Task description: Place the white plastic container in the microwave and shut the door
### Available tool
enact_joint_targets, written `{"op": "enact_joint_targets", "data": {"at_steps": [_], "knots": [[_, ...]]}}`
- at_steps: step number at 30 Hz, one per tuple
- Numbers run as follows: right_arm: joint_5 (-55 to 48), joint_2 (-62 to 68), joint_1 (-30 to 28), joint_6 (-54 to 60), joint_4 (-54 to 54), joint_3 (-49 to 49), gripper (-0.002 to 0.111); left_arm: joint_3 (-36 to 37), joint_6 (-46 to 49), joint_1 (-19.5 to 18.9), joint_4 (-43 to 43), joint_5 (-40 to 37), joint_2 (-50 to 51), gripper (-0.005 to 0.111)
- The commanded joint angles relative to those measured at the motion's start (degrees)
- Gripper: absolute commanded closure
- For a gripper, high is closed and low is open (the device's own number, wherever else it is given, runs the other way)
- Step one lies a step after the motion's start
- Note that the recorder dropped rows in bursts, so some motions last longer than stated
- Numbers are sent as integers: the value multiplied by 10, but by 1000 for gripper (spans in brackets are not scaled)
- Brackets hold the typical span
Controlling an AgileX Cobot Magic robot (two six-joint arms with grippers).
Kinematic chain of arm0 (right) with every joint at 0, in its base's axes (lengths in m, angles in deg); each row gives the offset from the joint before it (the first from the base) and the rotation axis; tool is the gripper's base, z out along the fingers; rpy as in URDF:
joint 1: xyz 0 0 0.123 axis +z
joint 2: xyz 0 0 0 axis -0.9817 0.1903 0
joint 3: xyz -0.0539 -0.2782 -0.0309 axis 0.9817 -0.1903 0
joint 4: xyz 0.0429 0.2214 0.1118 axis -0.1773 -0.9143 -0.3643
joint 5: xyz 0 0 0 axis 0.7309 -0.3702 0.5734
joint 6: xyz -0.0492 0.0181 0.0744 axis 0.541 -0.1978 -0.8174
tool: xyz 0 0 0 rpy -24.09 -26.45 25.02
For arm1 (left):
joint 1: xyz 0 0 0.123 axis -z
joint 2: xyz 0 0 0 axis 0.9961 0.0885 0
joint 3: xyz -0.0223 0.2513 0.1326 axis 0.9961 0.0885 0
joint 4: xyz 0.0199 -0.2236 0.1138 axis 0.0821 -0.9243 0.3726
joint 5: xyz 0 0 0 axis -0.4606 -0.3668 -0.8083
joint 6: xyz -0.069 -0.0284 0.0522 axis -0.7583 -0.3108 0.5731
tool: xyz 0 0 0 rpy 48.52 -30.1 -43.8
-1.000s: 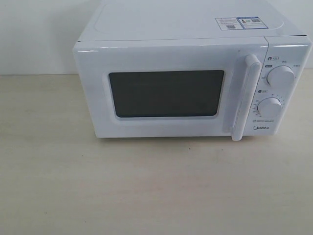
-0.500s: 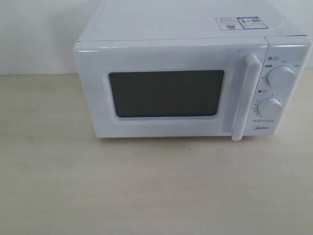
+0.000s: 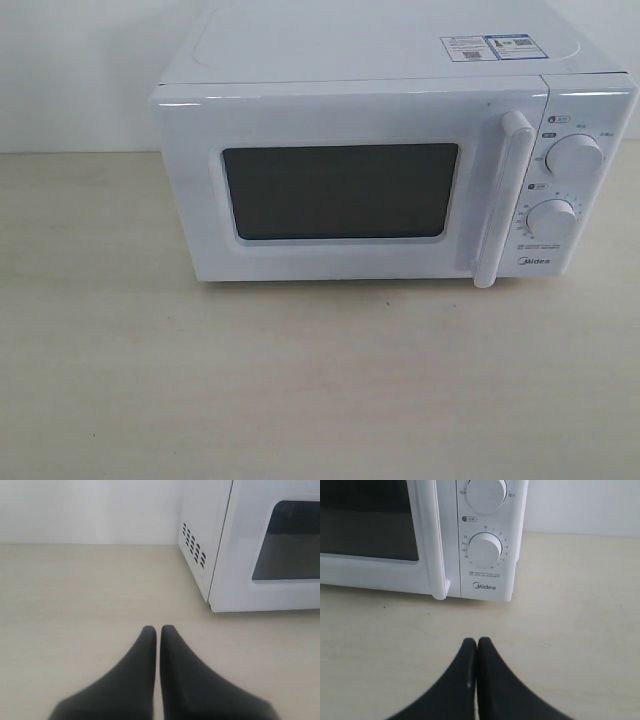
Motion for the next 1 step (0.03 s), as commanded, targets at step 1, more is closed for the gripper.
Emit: {"op": "enact_joint_targets", "data": {"at_steps": [1], "knots": [[0,-2,-2,0,0,-3,108,2,-5,-2,2,-1,-1,103]]}}
